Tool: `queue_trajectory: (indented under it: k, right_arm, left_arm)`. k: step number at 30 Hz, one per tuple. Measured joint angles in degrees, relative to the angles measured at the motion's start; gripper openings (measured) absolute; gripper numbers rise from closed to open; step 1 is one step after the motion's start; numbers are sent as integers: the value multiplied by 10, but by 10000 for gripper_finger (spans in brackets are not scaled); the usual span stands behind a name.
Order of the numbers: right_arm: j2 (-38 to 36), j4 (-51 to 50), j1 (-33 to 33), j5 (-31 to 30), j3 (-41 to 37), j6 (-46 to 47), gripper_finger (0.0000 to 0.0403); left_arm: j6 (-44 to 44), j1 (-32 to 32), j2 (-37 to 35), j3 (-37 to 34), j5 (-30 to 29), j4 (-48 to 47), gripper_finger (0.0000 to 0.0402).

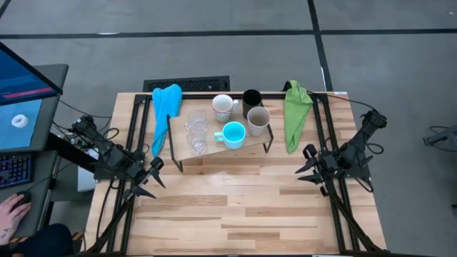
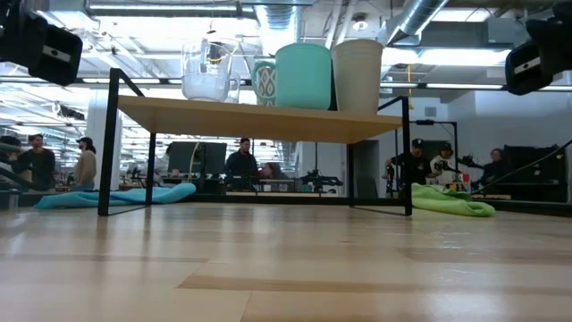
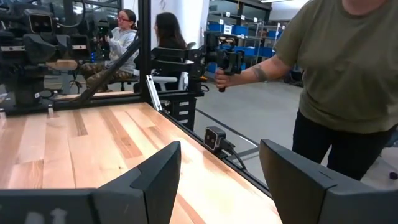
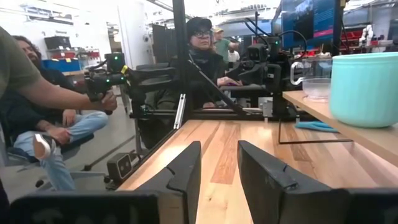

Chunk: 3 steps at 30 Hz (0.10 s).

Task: Stack small to large cups/mugs on shelf
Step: Return to Home Position

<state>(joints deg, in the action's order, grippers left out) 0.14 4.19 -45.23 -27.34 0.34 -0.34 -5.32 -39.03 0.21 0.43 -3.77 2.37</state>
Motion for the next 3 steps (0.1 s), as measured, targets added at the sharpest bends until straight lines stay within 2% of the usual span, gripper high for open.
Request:
queue_trajectory:
  k: [3]
  right_arm:
    - [0, 0, 0, -1, 0, -1, 126]
  left_arm:
    - [0, 0, 0, 0, 0, 0, 210]
